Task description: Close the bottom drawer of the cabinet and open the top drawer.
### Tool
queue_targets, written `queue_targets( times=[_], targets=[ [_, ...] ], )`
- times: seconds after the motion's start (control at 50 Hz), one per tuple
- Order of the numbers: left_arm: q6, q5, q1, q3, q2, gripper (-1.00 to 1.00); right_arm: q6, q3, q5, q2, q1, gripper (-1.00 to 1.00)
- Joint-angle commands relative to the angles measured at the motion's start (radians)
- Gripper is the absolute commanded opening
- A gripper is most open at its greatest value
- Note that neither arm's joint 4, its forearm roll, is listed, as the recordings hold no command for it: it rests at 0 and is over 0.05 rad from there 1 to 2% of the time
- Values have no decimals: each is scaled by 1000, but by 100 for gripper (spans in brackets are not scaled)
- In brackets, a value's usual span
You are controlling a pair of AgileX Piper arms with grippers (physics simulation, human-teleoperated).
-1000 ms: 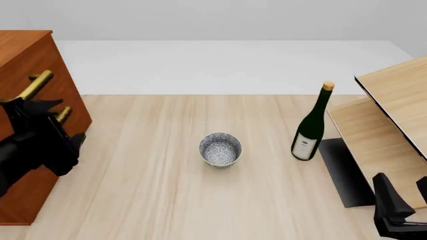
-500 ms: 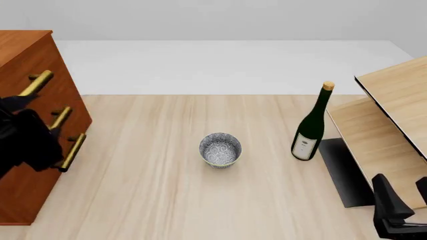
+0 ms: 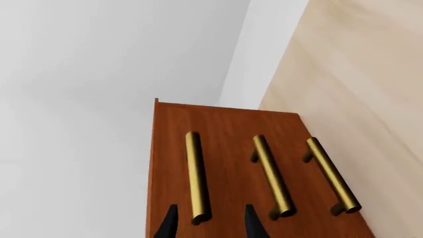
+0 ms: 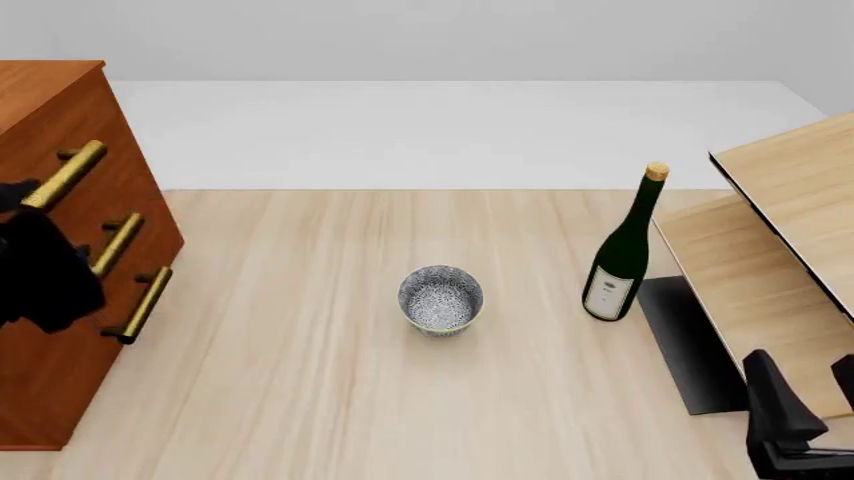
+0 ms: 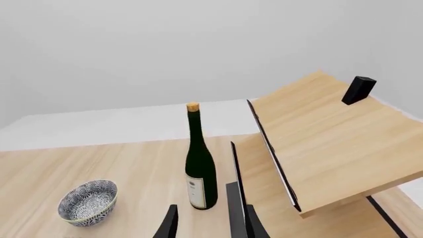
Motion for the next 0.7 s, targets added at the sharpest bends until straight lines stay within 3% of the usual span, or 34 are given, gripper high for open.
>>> queue_targets(
  times=[0.02, 0.7],
  targets=[
    [15, -31, 40, -11, 35, 100, -7, 2, 12, -15, 2, 100],
    [35, -117, 96, -108, 207, 100, -28, 5, 12, -21, 4, 100]
  ],
)
